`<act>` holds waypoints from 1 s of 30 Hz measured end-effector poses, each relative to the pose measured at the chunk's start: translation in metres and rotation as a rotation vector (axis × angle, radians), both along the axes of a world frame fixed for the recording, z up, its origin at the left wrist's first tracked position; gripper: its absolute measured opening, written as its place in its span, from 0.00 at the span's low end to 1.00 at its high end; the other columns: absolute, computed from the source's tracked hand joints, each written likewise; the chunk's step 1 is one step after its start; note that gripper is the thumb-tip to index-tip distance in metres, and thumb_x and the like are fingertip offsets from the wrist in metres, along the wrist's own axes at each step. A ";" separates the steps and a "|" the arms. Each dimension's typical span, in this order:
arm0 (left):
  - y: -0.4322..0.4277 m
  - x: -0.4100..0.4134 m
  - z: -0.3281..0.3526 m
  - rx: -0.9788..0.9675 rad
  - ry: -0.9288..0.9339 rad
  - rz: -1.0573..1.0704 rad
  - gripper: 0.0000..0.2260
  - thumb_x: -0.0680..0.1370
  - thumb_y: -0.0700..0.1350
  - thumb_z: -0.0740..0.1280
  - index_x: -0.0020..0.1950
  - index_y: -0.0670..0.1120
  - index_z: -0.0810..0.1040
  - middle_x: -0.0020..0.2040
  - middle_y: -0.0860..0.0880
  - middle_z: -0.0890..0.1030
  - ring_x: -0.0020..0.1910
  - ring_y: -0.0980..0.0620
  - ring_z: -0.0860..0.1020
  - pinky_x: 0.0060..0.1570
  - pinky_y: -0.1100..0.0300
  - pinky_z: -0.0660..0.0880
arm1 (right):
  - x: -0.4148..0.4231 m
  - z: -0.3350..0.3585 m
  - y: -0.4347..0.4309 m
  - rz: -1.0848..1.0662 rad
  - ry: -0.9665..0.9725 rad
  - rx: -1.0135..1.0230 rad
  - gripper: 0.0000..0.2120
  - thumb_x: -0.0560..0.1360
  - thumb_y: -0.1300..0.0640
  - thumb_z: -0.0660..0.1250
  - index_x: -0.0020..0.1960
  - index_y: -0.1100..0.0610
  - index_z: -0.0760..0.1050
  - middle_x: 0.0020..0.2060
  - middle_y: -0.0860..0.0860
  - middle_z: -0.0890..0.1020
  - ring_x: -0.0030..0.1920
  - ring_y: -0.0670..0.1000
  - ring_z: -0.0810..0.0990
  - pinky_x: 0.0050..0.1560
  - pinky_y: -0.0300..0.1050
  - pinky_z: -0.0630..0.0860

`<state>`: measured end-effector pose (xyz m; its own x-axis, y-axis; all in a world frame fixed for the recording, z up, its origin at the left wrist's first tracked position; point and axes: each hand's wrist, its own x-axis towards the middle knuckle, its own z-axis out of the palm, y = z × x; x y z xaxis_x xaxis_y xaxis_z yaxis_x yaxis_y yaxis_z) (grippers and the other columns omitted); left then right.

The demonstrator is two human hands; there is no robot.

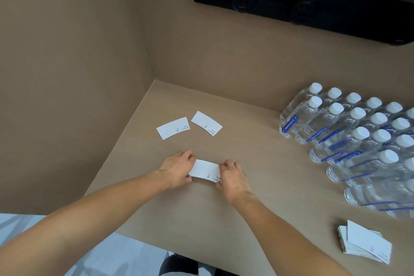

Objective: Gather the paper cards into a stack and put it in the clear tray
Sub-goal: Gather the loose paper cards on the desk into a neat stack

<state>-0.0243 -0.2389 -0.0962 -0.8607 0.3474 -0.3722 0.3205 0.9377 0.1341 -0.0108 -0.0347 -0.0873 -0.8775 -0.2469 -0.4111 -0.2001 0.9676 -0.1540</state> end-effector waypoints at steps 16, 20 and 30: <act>-0.002 -0.001 -0.021 0.026 -0.046 -0.014 0.19 0.76 0.50 0.64 0.65 0.45 0.69 0.63 0.46 0.68 0.59 0.46 0.73 0.53 0.50 0.75 | -0.003 -0.017 -0.001 -0.010 -0.047 0.015 0.19 0.77 0.57 0.62 0.68 0.59 0.68 0.65 0.53 0.68 0.65 0.56 0.65 0.58 0.51 0.74; -0.008 -0.005 -0.016 0.051 -0.052 -0.014 0.20 0.75 0.53 0.64 0.65 0.47 0.70 0.63 0.48 0.68 0.60 0.46 0.73 0.56 0.51 0.75 | -0.008 -0.012 0.000 0.019 -0.035 0.015 0.21 0.77 0.52 0.65 0.67 0.58 0.68 0.65 0.53 0.68 0.66 0.56 0.65 0.58 0.51 0.74; -0.038 -0.028 0.011 0.000 -0.013 0.060 0.21 0.78 0.56 0.62 0.65 0.44 0.69 0.63 0.47 0.68 0.56 0.45 0.75 0.53 0.51 0.74 | -0.049 0.012 -0.019 0.085 0.037 0.003 0.16 0.77 0.54 0.62 0.63 0.59 0.71 0.62 0.53 0.71 0.64 0.57 0.67 0.59 0.50 0.73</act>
<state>-0.0522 -0.2771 -0.0854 -0.8750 0.2955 -0.3834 0.2623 0.9551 0.1375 -0.0598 -0.0533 -0.0752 -0.8681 -0.3198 -0.3797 -0.2867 0.9474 -0.1424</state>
